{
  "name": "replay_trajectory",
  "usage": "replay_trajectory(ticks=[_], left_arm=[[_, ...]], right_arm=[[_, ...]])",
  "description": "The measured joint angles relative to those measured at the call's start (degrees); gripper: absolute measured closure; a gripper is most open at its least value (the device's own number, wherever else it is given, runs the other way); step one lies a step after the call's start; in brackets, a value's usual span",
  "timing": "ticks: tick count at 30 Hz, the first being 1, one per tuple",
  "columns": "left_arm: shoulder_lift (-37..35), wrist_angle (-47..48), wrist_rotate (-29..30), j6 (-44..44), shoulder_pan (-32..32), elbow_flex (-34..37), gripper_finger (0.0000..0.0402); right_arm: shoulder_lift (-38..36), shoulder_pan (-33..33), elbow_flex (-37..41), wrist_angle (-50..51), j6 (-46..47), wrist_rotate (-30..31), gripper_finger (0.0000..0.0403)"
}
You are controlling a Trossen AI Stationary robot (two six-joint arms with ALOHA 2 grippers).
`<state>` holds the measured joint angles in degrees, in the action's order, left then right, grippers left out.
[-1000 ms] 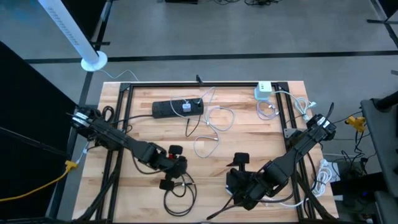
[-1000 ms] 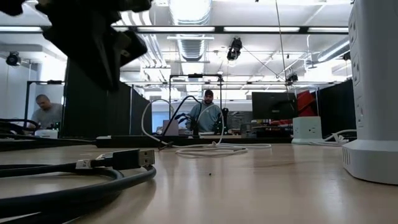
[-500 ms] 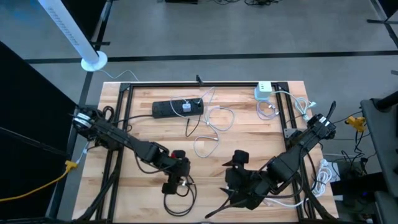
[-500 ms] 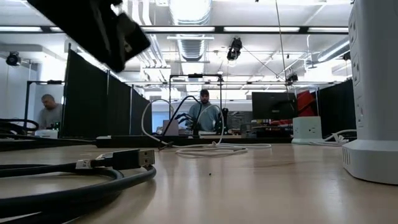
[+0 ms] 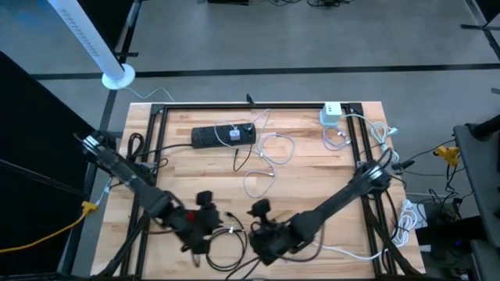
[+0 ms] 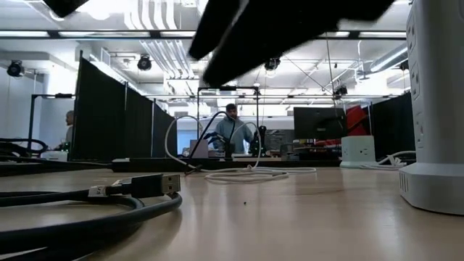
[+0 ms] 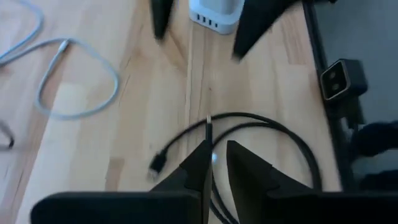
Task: Insert USB
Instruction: Insert black charger cable into the bottom white outlet extension
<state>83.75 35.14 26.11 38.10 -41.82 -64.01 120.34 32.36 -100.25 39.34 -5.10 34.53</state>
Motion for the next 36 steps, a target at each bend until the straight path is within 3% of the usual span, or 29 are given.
replay_trajectory(ticks=[2,6,12,17,21,24,29,36], left_arm=[[-1.6,3.1,2.6,5.0,-3.1,0.0,0.0373],[-4.3,9.5,8.1,15.9,-9.1,0.0,0.0375],[-5.1,14.7,15.3,26.9,-15.3,0.0,0.0376],[-3.8,15.3,15.5,28.3,-15.9,0.0,0.0376],[-3.4,15.2,15.5,27.4,-16.0,0.0,0.0376],[-3.4,15.2,15.5,27.3,-16.0,0.0,0.0376],[-3.5,15.1,15.4,27.3,-16.0,0.0,0.0376],[-3.5,15.0,15.4,27.0,-15.9,0.0,0.0376]], right_arm=[[2.3,-0.2,0.0,-3.5,-0.9,-0.9,0.0019],[4.6,-0.2,0.0,-6.3,6.3,-7.7,0.0035],[4.7,-2.4,0.0,-7.0,17.6,-15.6,0.0127],[4.7,-6.3,0.1,-8.4,18.7,-17.7,0.0217],[5.4,-8.8,0.2,-8.7,18.8,-26.0,0.0273],[6.8,-9.2,0.2,-8.2,18.8,-27.9,0.0306],[8.7,-9.0,0.3,-8.9,20.9,-29.1,0.034],[9.3,-9.8,0.3,-8.5,21.6,-28.1,0.0357]])
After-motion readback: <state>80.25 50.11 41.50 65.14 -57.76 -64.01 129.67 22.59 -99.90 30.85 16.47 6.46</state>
